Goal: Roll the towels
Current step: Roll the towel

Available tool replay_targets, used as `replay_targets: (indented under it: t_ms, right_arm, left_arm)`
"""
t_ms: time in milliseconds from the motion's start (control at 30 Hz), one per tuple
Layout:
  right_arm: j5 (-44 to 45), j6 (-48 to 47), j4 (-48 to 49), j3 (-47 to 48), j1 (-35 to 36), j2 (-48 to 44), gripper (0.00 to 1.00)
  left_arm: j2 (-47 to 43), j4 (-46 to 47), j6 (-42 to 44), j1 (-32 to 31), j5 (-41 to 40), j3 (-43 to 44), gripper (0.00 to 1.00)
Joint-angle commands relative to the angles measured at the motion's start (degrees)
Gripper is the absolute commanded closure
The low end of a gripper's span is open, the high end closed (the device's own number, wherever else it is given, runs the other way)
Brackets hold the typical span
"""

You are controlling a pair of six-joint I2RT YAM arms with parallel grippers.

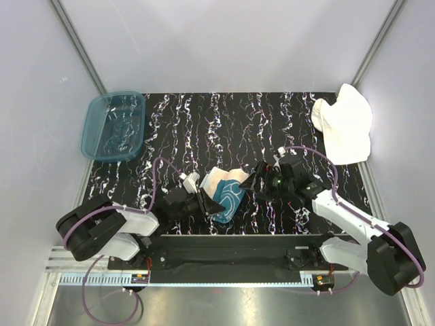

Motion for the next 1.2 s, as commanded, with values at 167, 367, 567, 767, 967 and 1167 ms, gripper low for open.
replay_targets:
  t_ms: [167,367,567,767,967,1167]
  right_arm:
    - [-2.9,5.5,26.9,-5.6,3.8,7.2,0.0]
    - [-1.8,6.4,32.2,-5.7,5.9,14.8,0.0]
    - [-0.4,7.7,37.8,-6.2,7.4,21.0,0.07]
    - [-0.2,8.3,40.1,-5.1,9.0,26.6,0.38]
    - [3.1,6.0,29.1,-0.4,10.4,27.9,0.66]
    - [6.2,4.4,18.3,3.2,10.8,27.4,0.69]
  left_arm:
    - [6.2,13.5,-13.7,3.9,6.1,-3.7,1.0]
    - [10.6,19.4,-17.0,4.6,6.9,-4.7,1.0]
    - [17.1,29.9,-21.1,4.9,7.8,-5.8,1.0]
    - [24.6,40.8,-23.7,6.2,8.6,-7.3,1.0]
    - [21.4,35.5,-20.1,6.5,7.1,-8.8,0.79]
    - [8.0,9.0,-12.3,6.4,5.0,-5.7,0.49]
